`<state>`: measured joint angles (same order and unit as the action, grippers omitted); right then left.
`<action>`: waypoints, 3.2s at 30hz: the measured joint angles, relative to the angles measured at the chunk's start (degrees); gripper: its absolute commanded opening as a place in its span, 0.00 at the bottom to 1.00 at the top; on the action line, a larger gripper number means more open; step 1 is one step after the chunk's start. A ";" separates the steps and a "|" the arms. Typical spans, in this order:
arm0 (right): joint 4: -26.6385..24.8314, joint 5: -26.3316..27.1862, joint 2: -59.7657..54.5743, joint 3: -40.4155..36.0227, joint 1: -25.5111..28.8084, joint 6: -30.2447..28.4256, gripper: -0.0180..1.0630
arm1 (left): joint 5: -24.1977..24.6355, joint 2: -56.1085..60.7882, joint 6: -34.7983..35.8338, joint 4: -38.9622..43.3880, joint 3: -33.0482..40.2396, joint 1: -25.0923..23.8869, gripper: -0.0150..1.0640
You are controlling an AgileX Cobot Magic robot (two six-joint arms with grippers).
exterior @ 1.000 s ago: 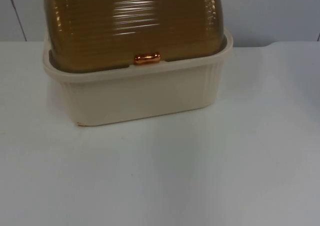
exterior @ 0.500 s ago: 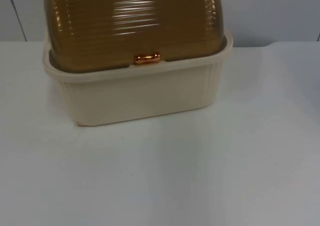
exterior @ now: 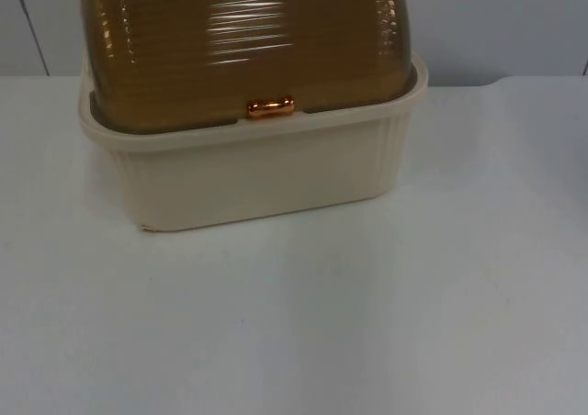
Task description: Open the box lid with the left hand, place the block into the box with the right hand, then close the box lid with the left hand.
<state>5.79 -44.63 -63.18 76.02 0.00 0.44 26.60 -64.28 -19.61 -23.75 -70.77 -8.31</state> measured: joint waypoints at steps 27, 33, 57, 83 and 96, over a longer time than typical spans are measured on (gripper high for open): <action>-0.12 -0.45 1.38 0.00 0.00 0.09 0.99 | 2.64 0.00 -2.16 -4.05 -0.13 0.00 0.99; -0.12 -0.67 1.38 0.00 0.00 0.09 0.99 | 2.64 0.00 -1.62 -4.16 -0.13 0.00 0.99; 11.73 -1.36 14.86 -7.07 0.00 7.73 0.99 | 7.26 2.60 -8.25 -7.08 -0.13 4.21 0.99; 1.52 -4.20 52.32 -7.29 2.24 -4.16 0.99 | 9.13 44.59 -2.18 12.52 -0.28 8.14 0.99; -7.21 -11.09 60.66 -3.04 1.53 -8.06 0.99 | 20.17 57.67 0.63 11.26 -0.48 7.17 0.99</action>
<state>-1.42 -55.72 -2.52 72.98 1.53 -7.62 46.77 -6.61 -18.97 -12.49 -71.25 -1.15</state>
